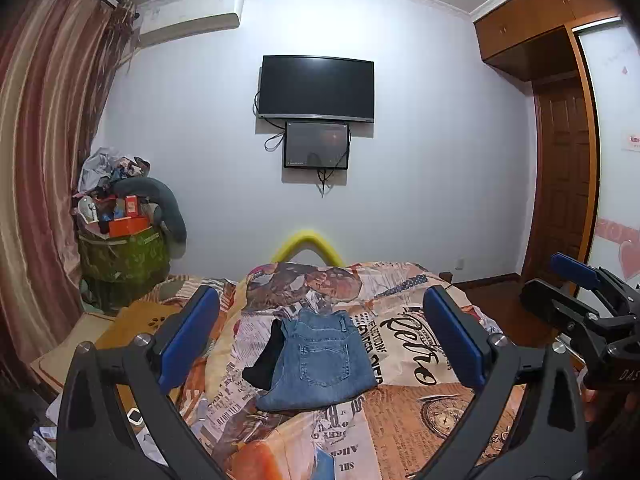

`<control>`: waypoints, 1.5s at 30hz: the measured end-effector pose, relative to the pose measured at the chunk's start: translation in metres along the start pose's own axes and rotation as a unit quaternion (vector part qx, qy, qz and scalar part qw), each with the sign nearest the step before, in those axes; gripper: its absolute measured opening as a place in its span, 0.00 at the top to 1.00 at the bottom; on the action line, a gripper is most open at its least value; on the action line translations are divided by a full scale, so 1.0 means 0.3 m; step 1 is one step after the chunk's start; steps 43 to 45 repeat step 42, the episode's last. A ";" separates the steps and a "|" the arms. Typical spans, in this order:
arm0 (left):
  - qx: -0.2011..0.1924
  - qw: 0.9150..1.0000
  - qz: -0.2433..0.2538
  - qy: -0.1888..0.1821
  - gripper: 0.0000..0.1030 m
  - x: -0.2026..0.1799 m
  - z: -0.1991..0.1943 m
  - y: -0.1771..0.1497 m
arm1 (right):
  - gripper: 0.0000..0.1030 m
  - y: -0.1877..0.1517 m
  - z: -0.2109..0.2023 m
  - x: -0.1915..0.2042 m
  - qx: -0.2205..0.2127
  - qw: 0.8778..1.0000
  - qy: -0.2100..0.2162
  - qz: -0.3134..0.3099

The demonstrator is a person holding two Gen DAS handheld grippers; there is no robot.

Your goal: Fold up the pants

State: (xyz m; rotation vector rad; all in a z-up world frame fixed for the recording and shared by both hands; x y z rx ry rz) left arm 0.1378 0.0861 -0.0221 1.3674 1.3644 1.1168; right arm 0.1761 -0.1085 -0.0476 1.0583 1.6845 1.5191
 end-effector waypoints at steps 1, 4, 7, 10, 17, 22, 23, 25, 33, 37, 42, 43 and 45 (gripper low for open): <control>0.003 1.000 -0.001 0.000 0.00 0.001 0.003 -0.002 | 0.01 -0.001 -0.001 0.001 0.000 1.000 0.000 0.000; 0.007 1.000 0.000 -0.001 0.00 0.000 0.011 -0.008 | 0.01 -0.005 -0.002 -0.001 0.003 1.000 -0.001 0.000; 0.011 1.000 0.000 0.001 0.00 0.001 0.019 -0.013 | 0.01 -0.004 -0.004 0.001 0.004 1.000 -0.002 -0.002; 0.014 1.000 -0.003 -0.002 0.00 0.002 0.024 -0.016 | 0.01 -0.004 -0.006 0.001 0.004 1.000 -0.002 -0.002; 0.012 1.000 0.002 -0.004 0.00 -0.004 0.026 -0.016 | 0.01 -0.002 -0.008 0.000 0.005 1.000 -0.004 0.002; 0.025 1.000 0.003 -0.014 0.00 -0.010 0.036 -0.021 | 0.01 -0.004 -0.010 -0.001 0.006 1.000 -0.008 0.005; 0.026 1.000 0.004 -0.015 0.00 -0.010 0.036 -0.023 | 0.01 -0.002 -0.012 -0.001 0.007 1.000 -0.008 0.005; 0.024 1.000 0.004 -0.012 0.00 -0.012 0.036 -0.022 | 0.01 -0.003 -0.011 -0.001 0.006 1.000 -0.008 0.005; 0.020 1.000 0.006 -0.013 0.00 -0.023 0.026 -0.021 | 0.01 -0.005 -0.007 0.001 0.010 1.000 -0.010 0.010; 0.023 1.000 0.004 -0.016 0.00 -0.020 0.026 -0.020 | 0.01 -0.006 -0.002 0.002 0.012 1.000 -0.011 0.011; 0.021 1.000 0.008 -0.015 0.00 -0.020 0.024 -0.019 | 0.01 -0.007 0.002 -0.001 0.013 1.000 -0.010 0.015; 0.021 1.000 0.008 -0.015 0.00 -0.020 0.024 -0.019 | 0.01 -0.007 0.002 -0.001 0.013 1.000 -0.010 0.015; 0.021 1.000 0.008 -0.015 0.00 -0.020 0.024 -0.019 | 0.01 -0.007 0.002 -0.001 0.013 1.000 -0.010 0.015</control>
Point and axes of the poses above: each gripper's, at about its wrist camera, not at the fingertips, and z roughly the way its jaws point, x to its left, y to its top, the point moved 2 cm from there along z, roughly the way its jaws point, and after that the axes turned 2 degrees about z, right-handed, at the moved point
